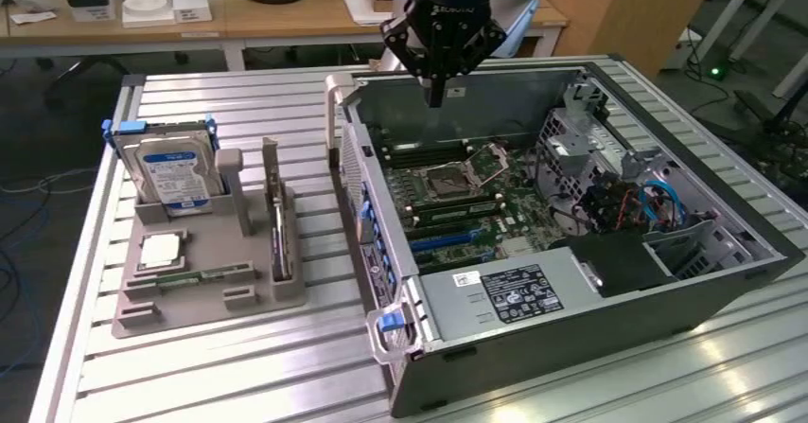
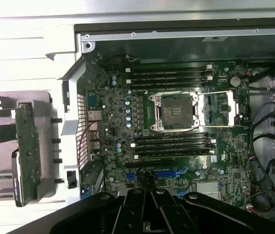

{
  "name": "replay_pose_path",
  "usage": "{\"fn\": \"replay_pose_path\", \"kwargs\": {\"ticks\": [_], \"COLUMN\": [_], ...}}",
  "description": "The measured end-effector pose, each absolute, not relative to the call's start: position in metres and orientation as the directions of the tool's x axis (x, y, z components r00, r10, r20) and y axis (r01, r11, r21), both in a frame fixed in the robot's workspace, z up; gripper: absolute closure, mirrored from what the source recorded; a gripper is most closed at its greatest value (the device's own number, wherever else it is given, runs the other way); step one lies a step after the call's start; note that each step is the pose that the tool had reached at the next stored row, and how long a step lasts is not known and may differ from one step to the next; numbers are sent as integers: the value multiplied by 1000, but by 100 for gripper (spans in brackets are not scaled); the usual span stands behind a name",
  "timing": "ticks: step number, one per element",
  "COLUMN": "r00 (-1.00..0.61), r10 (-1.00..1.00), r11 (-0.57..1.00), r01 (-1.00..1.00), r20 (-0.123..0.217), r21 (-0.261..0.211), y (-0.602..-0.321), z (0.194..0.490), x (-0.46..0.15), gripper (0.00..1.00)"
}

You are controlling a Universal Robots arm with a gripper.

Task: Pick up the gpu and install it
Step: 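Reach for the gpu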

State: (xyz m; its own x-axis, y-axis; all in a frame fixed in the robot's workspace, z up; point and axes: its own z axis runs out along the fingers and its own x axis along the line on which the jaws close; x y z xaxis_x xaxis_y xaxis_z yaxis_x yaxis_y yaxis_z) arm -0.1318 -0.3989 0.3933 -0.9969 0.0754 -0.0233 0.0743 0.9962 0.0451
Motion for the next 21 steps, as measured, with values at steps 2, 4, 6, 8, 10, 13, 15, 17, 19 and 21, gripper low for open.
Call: {"fn": "replay_pose_path", "kwargs": {"ticks": [2,4,6,8,10,13,15,17,19,21], "r00": [-997,-997,-997,-997,-997,-997,-997,-997,-997,-997], "r10": [75,75,75,75,75,75,75,75,75,75], "r11": [996,996,996,996,996,996,996,996,996,996], "r01": [74,74,74,74,74,74,74,74,74,74], "r20": [-23,-23,-23,-23,-23,-23,-23,-23,-23,-23], "r21": [45,45,45,45,45,45,45,45,45,45], "y": [-399,-399,-399,-399,-399,-399,-399,-400,-400,-400], "z": [393,393,393,393,393,393,393,393,393,393], "x": [-135,-138,-142,-145,-149,-154,-158,-162,-166,-169], "gripper": [89,89,89,89,89,89,89,89,89,89]}}
